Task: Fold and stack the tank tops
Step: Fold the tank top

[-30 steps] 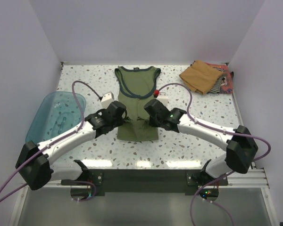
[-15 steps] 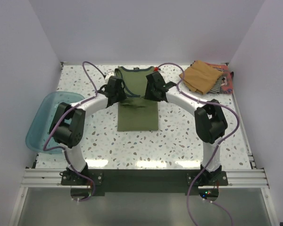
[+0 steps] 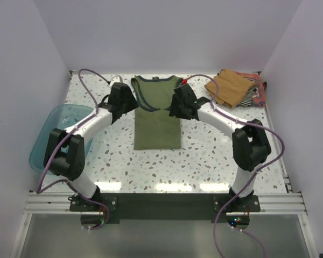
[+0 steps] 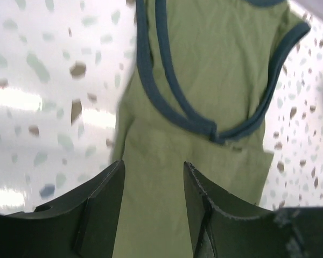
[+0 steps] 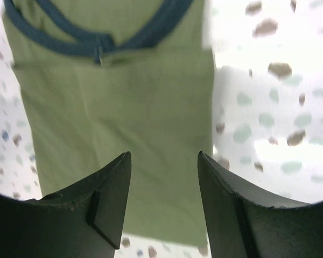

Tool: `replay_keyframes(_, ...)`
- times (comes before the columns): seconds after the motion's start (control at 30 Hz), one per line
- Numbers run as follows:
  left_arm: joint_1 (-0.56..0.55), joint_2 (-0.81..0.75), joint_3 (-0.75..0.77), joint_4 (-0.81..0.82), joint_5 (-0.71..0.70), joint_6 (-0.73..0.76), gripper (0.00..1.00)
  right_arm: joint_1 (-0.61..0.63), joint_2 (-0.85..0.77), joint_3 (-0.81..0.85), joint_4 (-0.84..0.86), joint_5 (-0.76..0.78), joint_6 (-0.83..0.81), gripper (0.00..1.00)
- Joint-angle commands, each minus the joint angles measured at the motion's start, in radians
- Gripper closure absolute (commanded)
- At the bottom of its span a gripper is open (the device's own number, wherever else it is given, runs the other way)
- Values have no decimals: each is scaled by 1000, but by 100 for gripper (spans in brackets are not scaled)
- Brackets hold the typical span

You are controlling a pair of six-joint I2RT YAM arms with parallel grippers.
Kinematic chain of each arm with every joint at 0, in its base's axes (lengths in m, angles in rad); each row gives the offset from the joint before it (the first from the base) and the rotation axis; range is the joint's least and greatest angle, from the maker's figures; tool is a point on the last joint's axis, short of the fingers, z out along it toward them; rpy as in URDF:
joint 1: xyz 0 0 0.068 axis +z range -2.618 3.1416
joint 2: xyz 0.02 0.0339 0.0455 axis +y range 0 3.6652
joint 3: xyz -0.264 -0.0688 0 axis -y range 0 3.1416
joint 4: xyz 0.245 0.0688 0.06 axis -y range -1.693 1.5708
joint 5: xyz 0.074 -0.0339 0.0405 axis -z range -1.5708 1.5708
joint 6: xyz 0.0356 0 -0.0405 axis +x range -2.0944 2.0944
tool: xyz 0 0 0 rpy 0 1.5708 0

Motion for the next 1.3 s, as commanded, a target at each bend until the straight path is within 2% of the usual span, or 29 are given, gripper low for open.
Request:
replay_keyframes(0.0, -60, -109, -131, -58, 18, -70, 48, 34, -114, -117, 24, -25, -3, 44)
replay_keyframes(0.07, -93, -161, -249, -17, 57, -99, 53, 62, -136, -183, 44, -36, 5, 49)
replay_keyframes(0.27, -186, -246, -409, 100, 74, -110, 62, 168, -129, -299, 76, 18, 25, 54)
replay_keyframes(0.4, -193, -241, -424, 210, 81, -109, 63, 181, -90, -277, 72, 41, 29, 56)
replay_keyframes(0.5, -195, -200, -385, 229, 44, -93, 64, 191, -81, -238, 41, 88, 19, 55)
replay_keyframes(0.67, -199, -80, -326, 212, 16, -116, 69, 191, -21, -212, 15, 99, 6, 55)
replay_keyframes(0.87, -239, -17, -396, 211, -33, -191, 71, 194, 25, -262, 43, 71, 19, 54)
replay_keyframes(1.1, -316, -127, -512, 36, -88, -323, 71, 234, -74, -449, 64, 38, 54, 54)
replay_keyframes(1.27, -417, -268, -630, -55, -74, -444, 71, 352, -209, -597, 58, 30, 147, 54)
